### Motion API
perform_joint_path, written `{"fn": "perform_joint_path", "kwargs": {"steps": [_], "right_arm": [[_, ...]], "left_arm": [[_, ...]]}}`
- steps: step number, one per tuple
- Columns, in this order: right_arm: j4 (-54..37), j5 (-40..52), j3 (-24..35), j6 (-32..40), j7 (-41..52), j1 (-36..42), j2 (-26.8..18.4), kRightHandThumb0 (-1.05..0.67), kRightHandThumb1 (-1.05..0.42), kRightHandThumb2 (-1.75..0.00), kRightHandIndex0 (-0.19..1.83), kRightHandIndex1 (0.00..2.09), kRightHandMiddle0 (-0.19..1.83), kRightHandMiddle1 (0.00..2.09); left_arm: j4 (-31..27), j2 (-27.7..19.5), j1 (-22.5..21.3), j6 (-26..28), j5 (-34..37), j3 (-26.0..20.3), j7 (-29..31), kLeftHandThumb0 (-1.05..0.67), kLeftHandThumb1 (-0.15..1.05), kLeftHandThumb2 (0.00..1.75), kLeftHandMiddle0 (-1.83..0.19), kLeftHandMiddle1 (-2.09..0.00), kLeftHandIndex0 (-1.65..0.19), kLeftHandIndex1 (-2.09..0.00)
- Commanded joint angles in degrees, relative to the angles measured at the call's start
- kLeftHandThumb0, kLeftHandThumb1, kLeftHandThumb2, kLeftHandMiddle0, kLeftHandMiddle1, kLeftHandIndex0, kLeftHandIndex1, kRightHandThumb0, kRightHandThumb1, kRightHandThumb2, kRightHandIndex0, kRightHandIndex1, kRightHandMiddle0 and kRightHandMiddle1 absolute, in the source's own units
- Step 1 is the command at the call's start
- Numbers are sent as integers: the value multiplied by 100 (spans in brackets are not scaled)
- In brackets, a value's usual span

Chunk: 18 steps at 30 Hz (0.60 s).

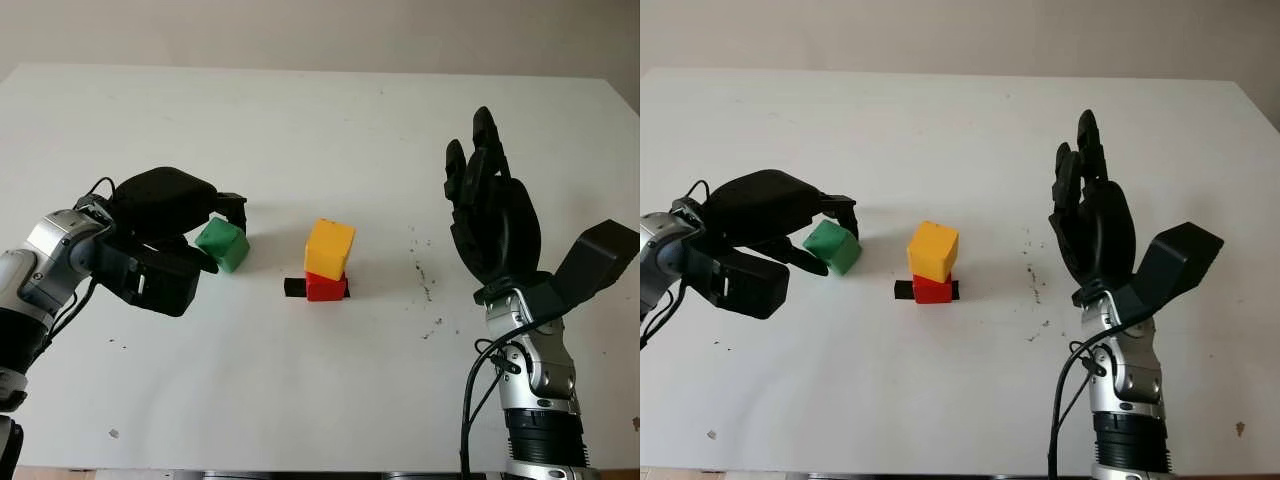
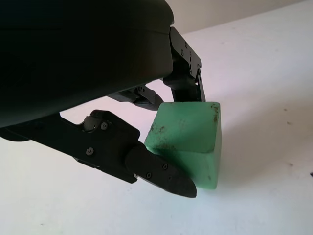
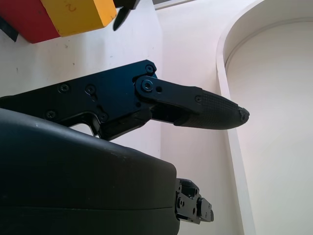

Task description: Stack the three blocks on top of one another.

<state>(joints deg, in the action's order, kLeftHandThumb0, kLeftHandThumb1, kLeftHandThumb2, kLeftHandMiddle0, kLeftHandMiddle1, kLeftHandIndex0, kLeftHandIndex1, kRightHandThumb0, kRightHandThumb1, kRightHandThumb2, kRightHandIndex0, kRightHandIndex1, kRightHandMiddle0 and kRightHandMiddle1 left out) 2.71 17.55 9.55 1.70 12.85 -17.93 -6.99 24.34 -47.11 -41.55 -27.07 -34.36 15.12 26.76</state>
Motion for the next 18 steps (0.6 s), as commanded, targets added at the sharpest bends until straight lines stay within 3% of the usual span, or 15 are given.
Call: {"fn": "perform_joint_path", "kwargs": {"steps": [1,10,13,18], "right_arm": [[25,-19,6,-75,8,54,21,-69,-105,-63,-17,5,-15,5],[171,-55,-25,-263,-24,61,176,-68,-105,-58,-16,6,-13,6],[186,-101,-51,-310,-61,75,222,-67,-105,-58,-16,6,-13,6],[208,-165,-97,-385,-99,110,317,-67,-105,-57,-17,5,-14,5]], "left_arm": [[-158,-160,-357,58,170,-116,311,-39,103,7,-45,-3,-40,-119],[-296,-262,-1442,186,559,-20,1831,-38,104,6,-37,-4,-40,-114],[-263,-219,-1664,187,665,-9,2142,-36,104,5,-36,-4,-41,-113],[-51,-33,-1841,322,1271,-142,2513,-36,104,6,-37,-5,-36,-129]]}}
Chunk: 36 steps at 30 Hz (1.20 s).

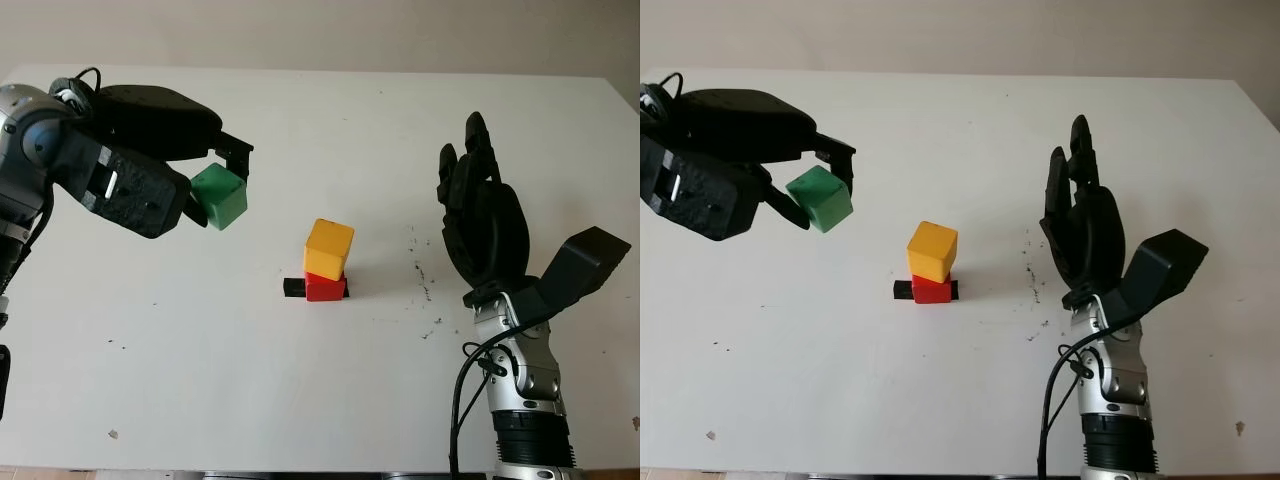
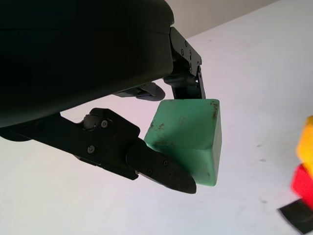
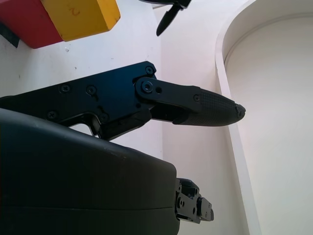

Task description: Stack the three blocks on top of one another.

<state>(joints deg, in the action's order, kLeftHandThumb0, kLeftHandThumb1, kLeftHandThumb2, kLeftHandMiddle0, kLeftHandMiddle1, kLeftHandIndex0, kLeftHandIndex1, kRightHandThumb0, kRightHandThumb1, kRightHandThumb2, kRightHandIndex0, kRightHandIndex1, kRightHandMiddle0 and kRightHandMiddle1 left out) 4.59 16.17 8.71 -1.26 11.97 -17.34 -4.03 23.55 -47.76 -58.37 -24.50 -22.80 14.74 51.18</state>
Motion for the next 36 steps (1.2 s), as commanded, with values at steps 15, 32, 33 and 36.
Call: {"fn": "perform_joint_path", "kwargs": {"steps": [15,32,33,36], "right_arm": [[-2,-44,-48,-60,-81,132,123,-62,-105,-52,-17,5,-12,6],[74,-198,-151,-103,-142,107,147,-64,-105,-52,-16,5,-11,5],[78,-206,-156,-107,-141,103,154,-64,-105,-52,-16,5,-11,5],[108,-240,-180,-142,-145,90,175,-63,-105,-52,-17,5,-12,5]], "left_arm": [[-1679,917,309,3280,1198,-632,-105,-39,105,6,-45,-12,-33,-156],[-3219,884,278,4462,89,157,29,-34,104,9,-47,-13,-36,-150],[-3262,872,246,4443,16,203,84,-34,104,8,-47,-12,-37,-149],[-3315,884,168,4478,-61,268,261,-34,103,6,-49,-12,-38,-147]]}}
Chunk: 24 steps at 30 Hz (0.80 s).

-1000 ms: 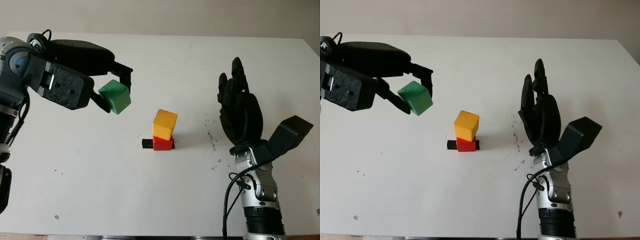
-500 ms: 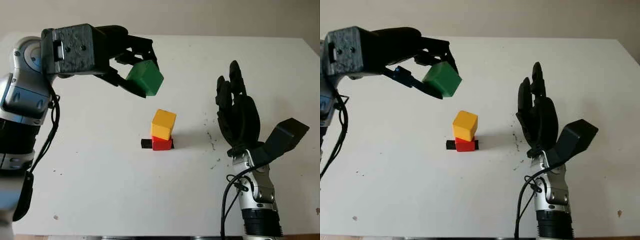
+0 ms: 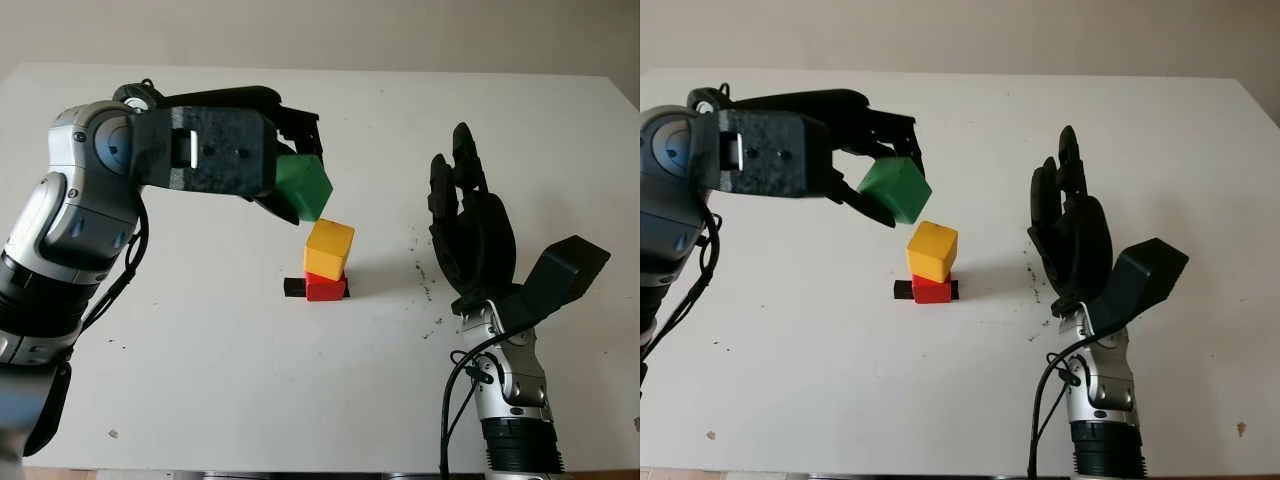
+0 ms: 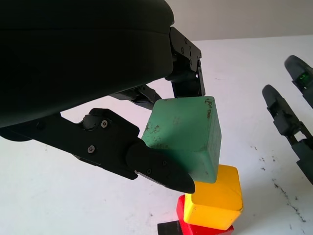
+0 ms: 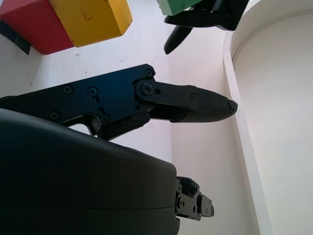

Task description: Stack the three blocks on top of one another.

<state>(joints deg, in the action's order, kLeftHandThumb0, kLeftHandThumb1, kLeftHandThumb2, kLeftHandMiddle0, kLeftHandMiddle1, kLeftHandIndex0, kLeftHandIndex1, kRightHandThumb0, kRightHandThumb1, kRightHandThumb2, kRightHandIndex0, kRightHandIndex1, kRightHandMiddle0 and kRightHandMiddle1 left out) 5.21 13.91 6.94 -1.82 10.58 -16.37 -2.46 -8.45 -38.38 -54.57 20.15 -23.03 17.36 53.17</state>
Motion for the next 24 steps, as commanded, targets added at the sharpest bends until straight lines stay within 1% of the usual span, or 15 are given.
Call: {"fn": "perform_joint_path", "kwargs": {"steps": [1,5,8,9,13,17,23,24], "right_arm": [[54,-19,-9,-79,-13,-14,25,-63,-105,-52,-17,5,-12,5],[106,-84,-39,-116,-56,-38,42,-64,-105,-52,-16,5,-12,5],[112,-91,-46,-111,-79,-43,69,-64,-105,-52,-16,5,-12,5],[116,-116,-56,-120,-92,-45,68,-64,-105,-52,-16,5,-12,5],[145,-144,-60,-141,-95,-59,72,-64,-105,-53,-17,5,-12,5],[133,-123,-44,-95,-111,-67,94,-65,-105,-51,-16,5,-12,5],[154,-121,-41,-117,-97,-69,90,-65,-105,-50,-16,6,-11,6],[155,-130,-45,-122,-95,-66,85,-65,-105,-50,-16,6,-11,6]], "left_arm": [[-114,-29,-231,43,-16,11,118,-34,103,6,-49,-12,-38,-147],[-52,23,-322,55,33,65,294,-32,103,6,-48,-10,-34,-151],[12,73,-383,4,-7,136,323,-35,102,5,-46,-8,-37,-150],[29,107,-411,52,9,148,352,-35,102,5,-49,-10,-38,-150],[151,226,-461,-110,108,148,329,-35,101,5,-50,-10,-42,-153],[130,321,-543,65,-51,250,355,-37,103,6,-52,-11,-38,-153],[128,509,-358,202,-163,282,140,-38,105,7,-51,-9,-36,-151],[126,562,-325,253,-162,274,86,-37,104,7,-52,-9,-35,-154]]}}
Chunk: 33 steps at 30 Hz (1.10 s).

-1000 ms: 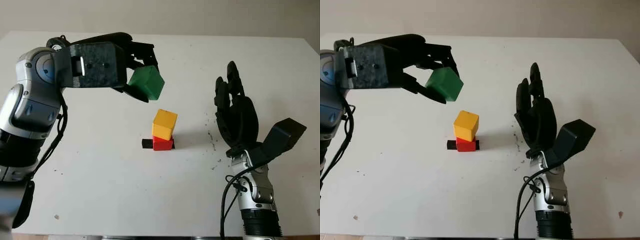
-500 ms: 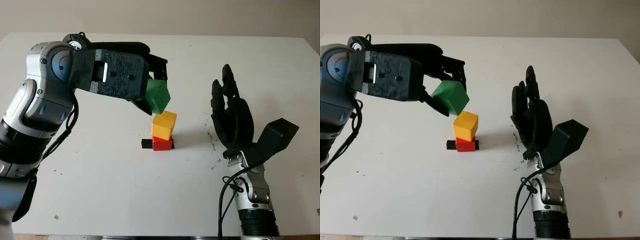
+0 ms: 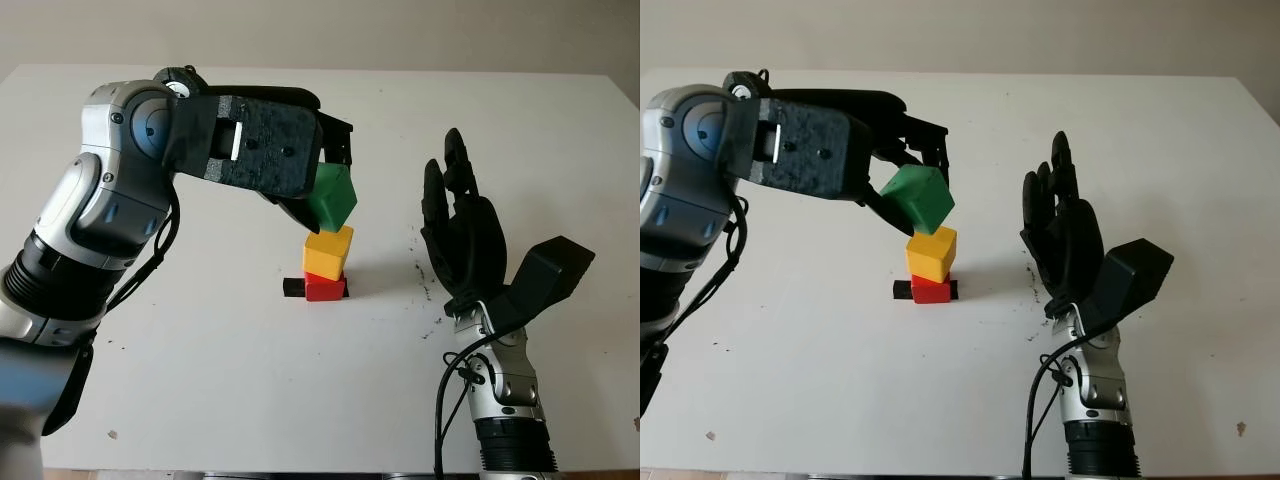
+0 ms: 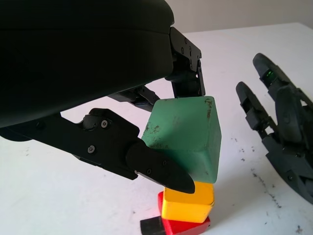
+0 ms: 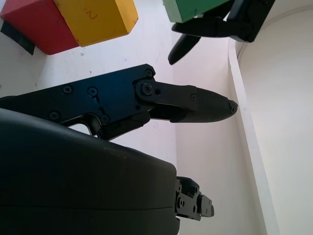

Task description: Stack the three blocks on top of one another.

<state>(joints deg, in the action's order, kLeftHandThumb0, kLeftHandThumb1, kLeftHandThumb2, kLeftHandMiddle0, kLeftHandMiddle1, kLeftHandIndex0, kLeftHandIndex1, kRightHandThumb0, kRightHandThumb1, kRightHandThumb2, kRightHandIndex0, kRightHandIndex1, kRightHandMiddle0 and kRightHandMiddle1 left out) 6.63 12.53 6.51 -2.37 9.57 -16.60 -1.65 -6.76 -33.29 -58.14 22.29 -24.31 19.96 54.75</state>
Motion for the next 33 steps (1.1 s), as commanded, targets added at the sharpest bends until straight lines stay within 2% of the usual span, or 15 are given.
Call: {"fn": "perform_joint_path", "kwargs": {"steps": [1,4,7,14,16,18,19,20,22,25,26,27,30,33], "right_arm": [[11,-9,-9,-74,5,-40,-3,-65,-105,-50,-16,5,-11,5],[5,-13,-8,-80,-11,-37,13,-65,-105,-50,-16,6,-11,6],[-22,-5,-9,-59,-37,-31,37,-65,-105,-50,-16,6,-11,6],[-45,-27,-27,-70,-61,-7,35,-65,-105,-51,-15,6,-10,6],[-56,-13,-26,-63,-49,4,33,-66,-105,-50,-15,6,-10,6],[-84,11,-23,-32,-43,22,36,-66,-105,-48,-15,6,-10,6],[-90,8,-24,-37,-49,29,37,-67,-105,-48,-15,6,-11,5],[-92,3,-26,-43,-54,34,38,-66,-105,-47,-15,6,-10,6],[-97,-15,-34,-51,-53,42,27,-67,-105,-47,-15,5,-10,5],[-108,-11,-34,-35,-45,48,16,-66,-105,-47,-15,5,-11,5],[-108,-12,-33,-31,-52,45,20,-66,-105,-47,-15,5,-11,5],[-108,-14,-34,-32,-56,41,23,-66,-105,-47,-15,6,-10,6],[-94,4,-31,-39,-52,33,37,-67,-105,-47,-15,6,-11,5],[-85,-5,-34,-47,-73,38,55,-67,-105,-46,-14,6,-10,6]], "left_arm": [[-39,95,57,67,-20,4,-116,-36,104,6,-51,-8,-31,-154],[-16,142,83,49,-6,24,-182,-36,104,6,-50,-7,-24,-158],[7,153,115,-7,25,33,-188,-35,105,7,-48,-7,-15,-173],[-21,87,180,-67,29,26,-123,-34,104,6,-52,-11,-11,-170],[-41,34,183,-80,-30,82,-65,-34,104,6,-32,-47,-11,-166],[-37,-21,187,-201,-80,132,-25,-34,104,5,-28,-48,-14,-173],[-32,-43,185,-259,-98,148,-1,-34,104,5,-23,-67,-16,-171],[-29,-54,184,-294,-110,153,16,-35,104,6,-12,-95,-16,-170],[-7,-89,159,-354,-127,180,87,-36,105,7,-3,-125,-14,-164],[-4,-100,154,-339,-186,199,155,-36,104,6,2,-156,-12,-164],[1,-94,165,-324,-192,195,175,-36,104,6,3,-157,-10,-166],[5,-86,175,-285,-196,191,203,-34,104,6,0,-149,-8,-165],[15,-71,236,-270,-171,163,213,-32,103,5,-3,-158,-4,-158],[95,-65,321,-373,-46,105,179,-31,103,5,-5,-158,-7,-160]]}}
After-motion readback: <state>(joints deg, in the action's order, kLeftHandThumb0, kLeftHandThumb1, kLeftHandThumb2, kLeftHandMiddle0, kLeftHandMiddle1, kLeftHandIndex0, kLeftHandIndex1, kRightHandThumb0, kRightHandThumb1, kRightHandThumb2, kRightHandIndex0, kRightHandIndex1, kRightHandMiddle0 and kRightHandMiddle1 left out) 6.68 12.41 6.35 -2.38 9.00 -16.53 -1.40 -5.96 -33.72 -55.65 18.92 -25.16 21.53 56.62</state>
